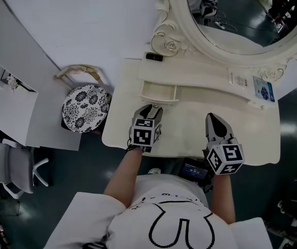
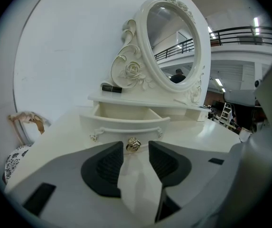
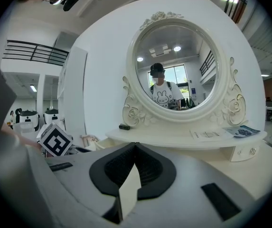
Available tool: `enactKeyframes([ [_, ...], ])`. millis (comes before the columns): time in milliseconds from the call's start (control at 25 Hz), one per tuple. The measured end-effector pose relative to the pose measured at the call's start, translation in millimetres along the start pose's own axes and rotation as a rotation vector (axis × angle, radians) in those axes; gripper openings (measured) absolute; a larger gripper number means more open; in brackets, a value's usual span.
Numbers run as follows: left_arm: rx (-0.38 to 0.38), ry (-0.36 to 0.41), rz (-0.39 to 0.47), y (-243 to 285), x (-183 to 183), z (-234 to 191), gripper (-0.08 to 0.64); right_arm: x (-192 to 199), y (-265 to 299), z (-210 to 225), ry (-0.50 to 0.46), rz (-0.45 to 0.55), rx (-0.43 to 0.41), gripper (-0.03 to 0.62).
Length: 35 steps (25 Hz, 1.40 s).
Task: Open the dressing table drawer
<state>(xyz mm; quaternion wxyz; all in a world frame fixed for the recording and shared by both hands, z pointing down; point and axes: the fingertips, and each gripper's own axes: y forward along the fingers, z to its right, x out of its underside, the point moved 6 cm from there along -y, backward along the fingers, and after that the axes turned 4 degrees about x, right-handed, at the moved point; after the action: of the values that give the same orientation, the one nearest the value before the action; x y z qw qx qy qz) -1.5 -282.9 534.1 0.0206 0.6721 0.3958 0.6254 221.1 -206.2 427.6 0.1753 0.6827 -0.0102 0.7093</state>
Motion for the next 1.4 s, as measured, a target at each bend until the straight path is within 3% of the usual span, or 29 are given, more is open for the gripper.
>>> enactKeyframes([
  [680, 0.047, 0.03, 0.143, -40.1, -37.8, 0.0, 0.184, -20.6, -8.3, -24.8, 0.032, 0.063, -0.024, 0.012],
  [1120, 0.096, 0.125, 0.272, -85.8, -68.5, 12.0, 0.183, -29.7, -25.5, -37.0, 0.028, 0.109, 0.011, 0.012],
  [1400, 0.122, 0.166, 0.37, -119.4, -83.0, 23.2, 0.075, -41.0, -41.4, -44.8, 0.004, 0.154, 0.018, 0.012],
])
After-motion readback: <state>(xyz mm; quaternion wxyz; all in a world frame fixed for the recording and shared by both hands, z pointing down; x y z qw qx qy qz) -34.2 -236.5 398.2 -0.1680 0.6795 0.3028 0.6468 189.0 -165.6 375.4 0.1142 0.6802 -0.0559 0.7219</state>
